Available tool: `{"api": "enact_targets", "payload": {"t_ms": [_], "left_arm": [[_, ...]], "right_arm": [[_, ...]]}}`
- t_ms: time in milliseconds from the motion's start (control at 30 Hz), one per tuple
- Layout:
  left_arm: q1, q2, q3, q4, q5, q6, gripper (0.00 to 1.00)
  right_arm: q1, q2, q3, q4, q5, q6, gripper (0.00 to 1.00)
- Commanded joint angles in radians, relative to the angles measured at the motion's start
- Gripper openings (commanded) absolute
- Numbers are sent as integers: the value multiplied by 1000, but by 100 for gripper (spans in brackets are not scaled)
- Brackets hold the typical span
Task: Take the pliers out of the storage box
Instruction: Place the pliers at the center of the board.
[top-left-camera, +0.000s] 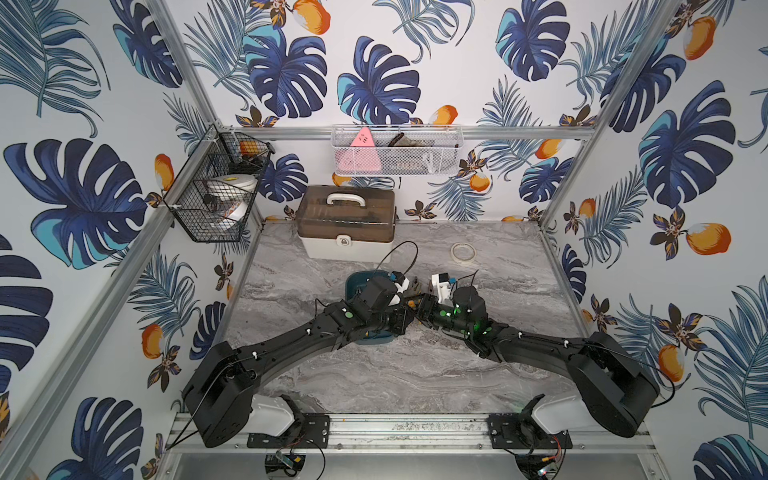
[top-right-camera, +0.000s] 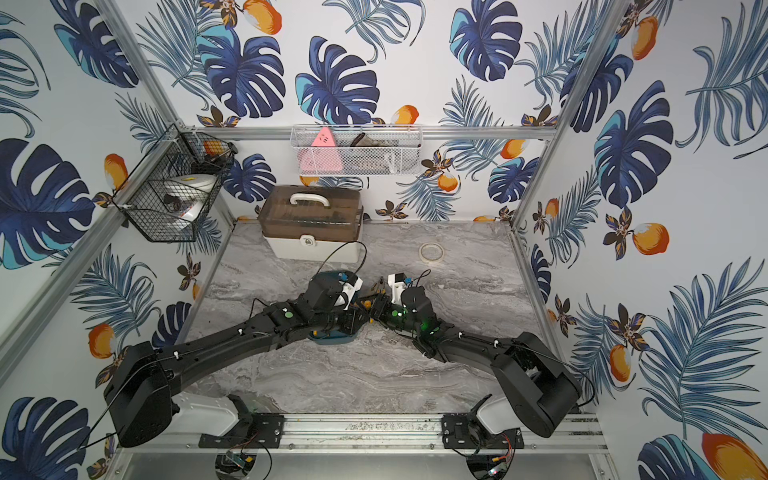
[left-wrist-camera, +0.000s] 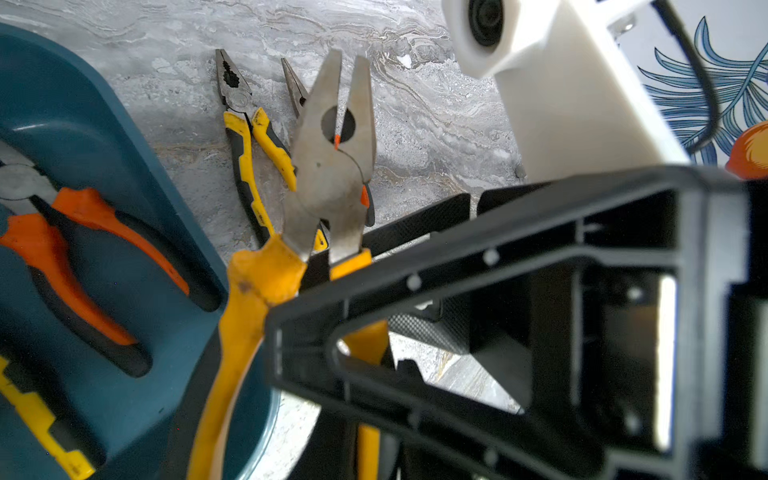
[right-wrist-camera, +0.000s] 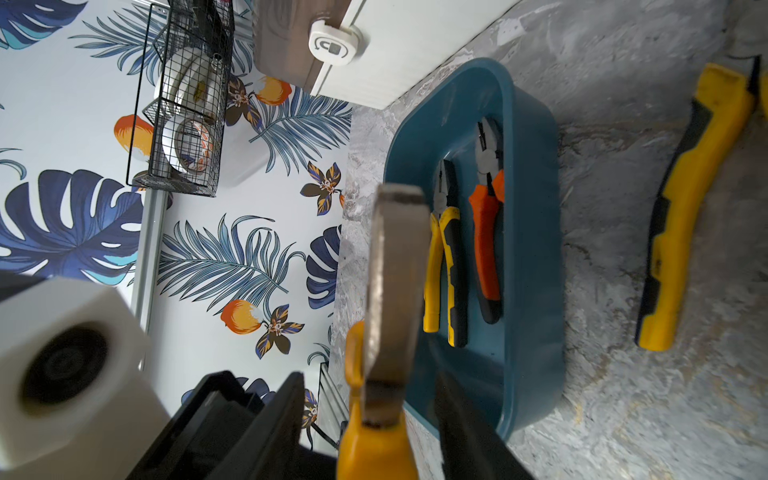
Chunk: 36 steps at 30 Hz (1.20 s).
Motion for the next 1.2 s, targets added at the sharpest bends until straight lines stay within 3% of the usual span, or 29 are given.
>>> {"api": "enact_targets", "payload": {"t_ms": [0, 300, 633, 667, 733, 833, 867, 1000, 1167], "left_arm": [[-3, -6, 13, 64, 23, -15, 0], [-21, 18, 24, 74, 42, -30, 0], [-27, 7, 28, 80, 35, -46, 0], [-27, 7, 30, 77, 29, -48, 4], [-27, 1, 32, 66, 8, -61, 25], [-28, -19, 73, 5, -43, -97, 76], [-26, -26, 96, -29, -71, -108, 82], [-23, -35, 201, -165, -202, -157, 86], [-7, -6, 248, -213, -281, -189, 86]], "right_arm": [[3, 1, 6, 41, 12, 9, 50], [7, -27, 0, 28, 26, -1, 39], [6, -77, 12, -40, 41, -41, 5], [6, -82, 17, -52, 42, -50, 3], [6, -92, 26, -86, 48, -70, 1], [0, -140, 74, -244, 84, -143, 0], [-8, -158, 109, -337, 98, -192, 0], [-73, -194, 216, -640, 119, -345, 0], [-236, -193, 219, -730, -11, -423, 0]]}}
